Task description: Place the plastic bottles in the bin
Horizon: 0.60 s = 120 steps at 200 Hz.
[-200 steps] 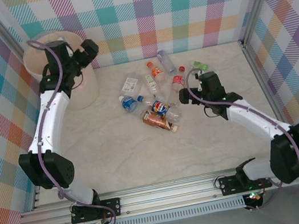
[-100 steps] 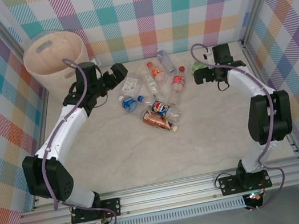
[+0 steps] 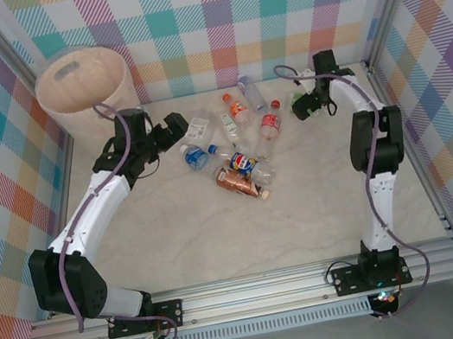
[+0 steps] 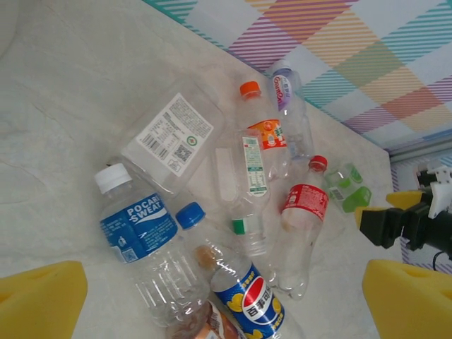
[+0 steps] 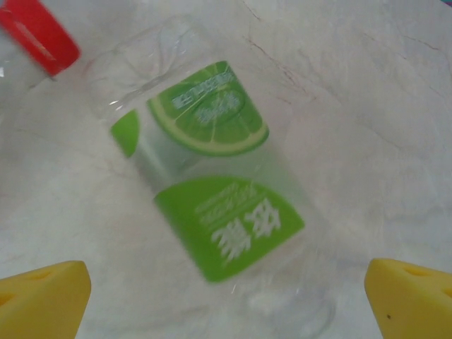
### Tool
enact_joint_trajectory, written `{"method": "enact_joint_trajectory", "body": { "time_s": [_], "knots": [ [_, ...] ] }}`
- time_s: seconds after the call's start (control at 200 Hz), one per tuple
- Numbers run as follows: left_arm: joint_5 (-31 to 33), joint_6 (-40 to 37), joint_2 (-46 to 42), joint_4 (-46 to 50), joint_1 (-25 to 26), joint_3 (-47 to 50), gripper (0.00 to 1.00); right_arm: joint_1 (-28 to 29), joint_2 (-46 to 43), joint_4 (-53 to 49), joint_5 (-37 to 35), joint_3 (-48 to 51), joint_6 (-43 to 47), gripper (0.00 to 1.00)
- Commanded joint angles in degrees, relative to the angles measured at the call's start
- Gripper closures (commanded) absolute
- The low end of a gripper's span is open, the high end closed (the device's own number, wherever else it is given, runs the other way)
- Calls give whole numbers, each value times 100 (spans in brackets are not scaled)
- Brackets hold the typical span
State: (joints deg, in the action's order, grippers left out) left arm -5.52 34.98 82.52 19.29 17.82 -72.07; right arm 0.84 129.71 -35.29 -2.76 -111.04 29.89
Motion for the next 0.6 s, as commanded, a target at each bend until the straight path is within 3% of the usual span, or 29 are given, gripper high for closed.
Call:
{"method": "enact_joint_trajectory", "body": {
  "time_s": [0.0, 0.14, 0.39, 0.47, 0.515, 0.595],
  "knots": [
    [219, -156, -108, 181, 11, 31, 0, -73, 586, -889, 105, -888, 441, 1],
    [320, -193, -72, 284, 11, 27, 0, -84, 1257, -1488, -108, -1719, 532, 0],
    [364, -222, 45, 319, 11, -19, 0, -213, 1286, -2112, 649, -1795, 645, 8],
    [311, -205, 109, 295, 11, -22, 0, -238, 1240, -2039, 716, -1668, 586, 13],
    [289, -188, 131, 269, 11, -31, 0, -239, 1198, -1900, 666, -1576, 513, 28],
    [250, -172, 168, 260, 11, -30, 0, -241, 1158, -1752, 585, -1517, 360, 37]
  ]
}}
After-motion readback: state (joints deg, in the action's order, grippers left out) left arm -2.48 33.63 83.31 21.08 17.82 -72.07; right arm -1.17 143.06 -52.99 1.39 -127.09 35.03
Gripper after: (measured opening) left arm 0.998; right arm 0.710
